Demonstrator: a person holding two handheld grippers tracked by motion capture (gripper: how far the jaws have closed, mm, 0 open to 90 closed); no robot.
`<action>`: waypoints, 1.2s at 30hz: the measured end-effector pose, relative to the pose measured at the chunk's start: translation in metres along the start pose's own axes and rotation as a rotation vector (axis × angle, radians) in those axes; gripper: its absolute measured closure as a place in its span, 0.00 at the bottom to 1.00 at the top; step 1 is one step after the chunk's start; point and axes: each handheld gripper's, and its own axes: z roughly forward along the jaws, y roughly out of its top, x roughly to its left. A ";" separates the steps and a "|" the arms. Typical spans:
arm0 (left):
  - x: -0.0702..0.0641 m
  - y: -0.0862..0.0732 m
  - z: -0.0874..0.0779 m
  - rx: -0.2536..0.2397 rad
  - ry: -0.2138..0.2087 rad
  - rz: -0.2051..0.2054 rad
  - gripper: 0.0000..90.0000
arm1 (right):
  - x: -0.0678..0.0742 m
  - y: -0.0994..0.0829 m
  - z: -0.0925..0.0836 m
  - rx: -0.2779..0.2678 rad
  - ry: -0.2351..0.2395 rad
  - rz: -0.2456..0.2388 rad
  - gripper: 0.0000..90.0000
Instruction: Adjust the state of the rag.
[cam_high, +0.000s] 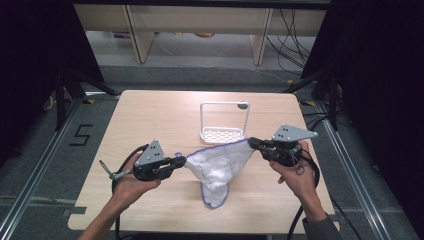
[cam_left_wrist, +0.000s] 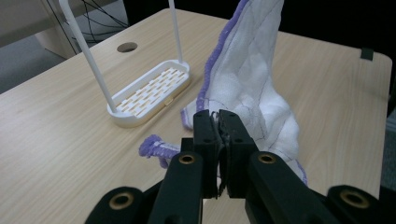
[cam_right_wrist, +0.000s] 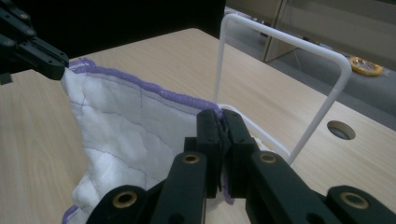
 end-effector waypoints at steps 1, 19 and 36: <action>0.000 0.000 0.000 0.000 0.000 0.000 0.96 | 0.000 0.000 0.000 0.000 0.000 0.000 0.97; -0.029 0.059 -0.072 -0.059 -0.090 0.040 0.95 | 0.050 0.038 -0.076 -0.088 0.062 -0.051 0.97; 0.058 -0.021 0.105 0.241 -0.001 -0.169 0.94 | -0.052 -0.067 0.100 0.344 -0.080 0.140 0.97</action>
